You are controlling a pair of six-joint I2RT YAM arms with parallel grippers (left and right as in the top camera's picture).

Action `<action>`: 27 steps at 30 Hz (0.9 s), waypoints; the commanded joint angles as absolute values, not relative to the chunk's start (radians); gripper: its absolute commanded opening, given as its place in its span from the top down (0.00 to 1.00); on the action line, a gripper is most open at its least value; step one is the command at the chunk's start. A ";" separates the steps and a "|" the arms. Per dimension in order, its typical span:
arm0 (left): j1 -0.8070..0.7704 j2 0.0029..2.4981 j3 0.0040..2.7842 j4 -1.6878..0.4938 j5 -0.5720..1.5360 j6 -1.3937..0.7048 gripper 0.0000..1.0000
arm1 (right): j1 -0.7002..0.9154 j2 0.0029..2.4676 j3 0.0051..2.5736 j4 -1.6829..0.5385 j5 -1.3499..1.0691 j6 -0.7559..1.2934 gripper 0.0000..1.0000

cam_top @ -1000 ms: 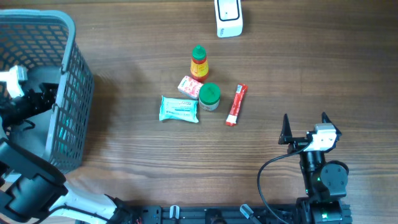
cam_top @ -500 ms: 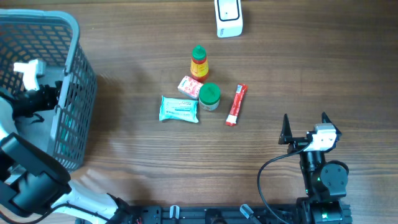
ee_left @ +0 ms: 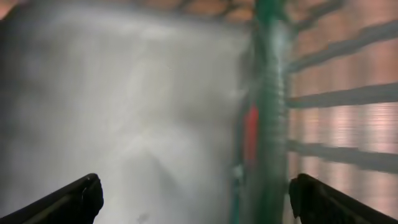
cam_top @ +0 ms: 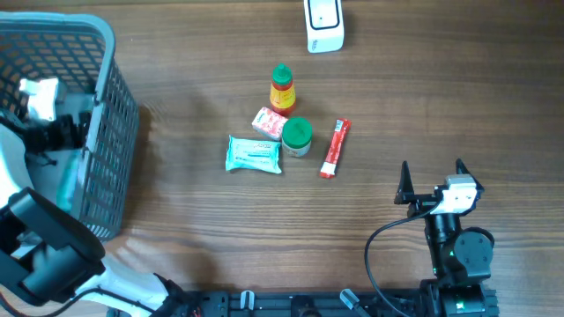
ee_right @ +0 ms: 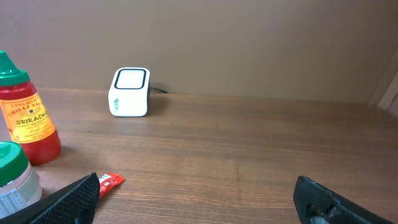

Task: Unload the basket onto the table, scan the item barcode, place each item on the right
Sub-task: 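Adjust grip on the 3M gloves package inside the basket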

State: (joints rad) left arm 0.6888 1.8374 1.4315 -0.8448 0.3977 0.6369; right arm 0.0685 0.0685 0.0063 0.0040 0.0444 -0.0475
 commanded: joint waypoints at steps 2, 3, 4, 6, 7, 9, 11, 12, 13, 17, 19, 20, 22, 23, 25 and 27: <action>0.692 1.853 1.422 -0.825 0.181 0.564 0.00 | 0.064 0.070 0.006 0.008 0.028 -0.052 0.00; 0.692 1.853 1.422 -0.825 0.181 0.564 0.00 | 0.064 0.070 0.006 0.008 0.028 -0.052 0.00; 0.692 1.853 1.422 -0.825 0.182 0.564 0.00 | 0.064 0.070 0.006 0.008 0.028 -0.052 0.00; 0.692 1.853 1.422 -0.825 0.183 0.564 0.00 | 0.064 0.070 0.006 0.008 0.028 -0.053 0.00; 0.692 1.853 1.422 -0.825 0.185 0.564 0.00 | 0.064 0.070 0.006 0.008 0.028 -0.052 0.00; 0.692 1.853 1.422 -0.826 0.193 0.563 0.00 | 0.064 0.070 0.006 0.008 0.028 -0.052 0.00; 0.692 1.853 1.422 -0.826 0.193 0.563 0.00 | 0.064 0.070 0.006 0.008 0.028 -0.052 0.00; 0.692 1.854 1.422 -0.830 0.193 0.563 0.00 | 0.064 0.070 0.006 0.008 0.028 -0.052 0.00; 0.692 1.854 1.422 -0.832 0.193 0.563 0.00 | 0.064 0.070 0.006 0.008 0.028 -0.052 0.00; 0.691 1.868 1.418 -0.834 0.194 0.564 0.00 | 0.064 0.070 0.006 0.008 0.028 -0.052 0.00; 0.690 1.885 1.417 -0.837 0.194 0.563 0.00 | 0.064 0.070 0.006 0.008 0.028 -0.052 0.00; 0.689 1.897 1.417 -0.844 0.198 0.563 0.00 | 0.064 0.070 0.006 0.008 0.028 -0.052 0.00; 0.688 1.921 1.417 -0.865 0.218 0.564 0.00 | 0.064 0.070 0.006 0.008 0.028 -0.052 0.00; 0.687 1.933 1.417 -0.875 0.221 0.563 0.00 | 0.064 0.070 0.006 0.008 0.028 -0.052 0.00; 0.684 1.961 1.417 -0.892 0.220 0.563 0.00 | 0.064 0.070 0.006 0.008 0.028 -0.052 0.00; 0.681 1.979 1.414 -0.903 0.220 0.563 0.00 | 0.064 0.070 0.006 0.008 0.028 -0.052 0.00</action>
